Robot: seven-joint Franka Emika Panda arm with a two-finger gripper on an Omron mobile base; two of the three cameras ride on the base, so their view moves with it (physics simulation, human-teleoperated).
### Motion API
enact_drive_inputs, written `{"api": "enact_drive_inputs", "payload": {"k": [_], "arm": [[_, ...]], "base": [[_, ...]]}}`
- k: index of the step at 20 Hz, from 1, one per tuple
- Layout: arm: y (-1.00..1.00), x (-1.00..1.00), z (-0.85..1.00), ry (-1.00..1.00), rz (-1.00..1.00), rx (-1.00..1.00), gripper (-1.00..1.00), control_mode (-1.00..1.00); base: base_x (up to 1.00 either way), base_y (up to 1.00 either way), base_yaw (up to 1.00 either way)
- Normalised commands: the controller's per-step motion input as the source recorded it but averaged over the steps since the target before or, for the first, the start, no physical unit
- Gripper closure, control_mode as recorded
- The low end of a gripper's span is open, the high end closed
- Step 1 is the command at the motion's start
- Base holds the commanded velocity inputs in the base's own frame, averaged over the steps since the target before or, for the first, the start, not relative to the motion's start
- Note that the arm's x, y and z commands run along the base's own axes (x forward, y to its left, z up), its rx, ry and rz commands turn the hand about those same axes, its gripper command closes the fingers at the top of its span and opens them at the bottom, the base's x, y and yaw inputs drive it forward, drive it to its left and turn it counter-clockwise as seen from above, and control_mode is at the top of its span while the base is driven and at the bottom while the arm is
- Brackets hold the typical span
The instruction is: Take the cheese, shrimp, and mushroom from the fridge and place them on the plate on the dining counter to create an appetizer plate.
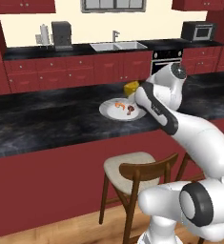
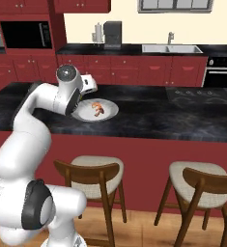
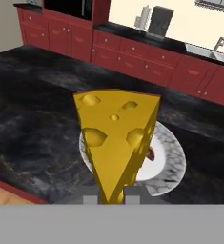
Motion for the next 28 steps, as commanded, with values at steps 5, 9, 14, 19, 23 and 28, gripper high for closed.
{"api": "enact_drive_inputs", "payload": {"k": [5, 9, 14, 19, 23, 28], "arm": [[0.1, 0.74, -0.52, 0.16, 0.0, 0.0, 1.0, -1.0], [0.16, 0.68, -0.44, 0.19, 0.0, 0.0, 1.0, -1.0], [0.16, 0.66, -0.45, 0.13, 0.0, 0.0, 1.0, -1.0], [0.16, 0.7, -0.48, 0.06, 0.01, 0.0, 1.0, -1.0], [0.13, 0.74, -0.53, 0.01, 0.02, 0.0, 1.0, -1.0], [0.04, 0.72, -0.51, 0.0, 0.03, 0.0, 1.0, -1.0]], "base": [[0.0, 0.0, 0.0], [0.0, 0.0, 0.0], [0.0, 0.0, 0.0], [0.0, 0.0, 0.0], [0.0, 0.0, 0.0], [0.0, 0.0, 0.0]]}}
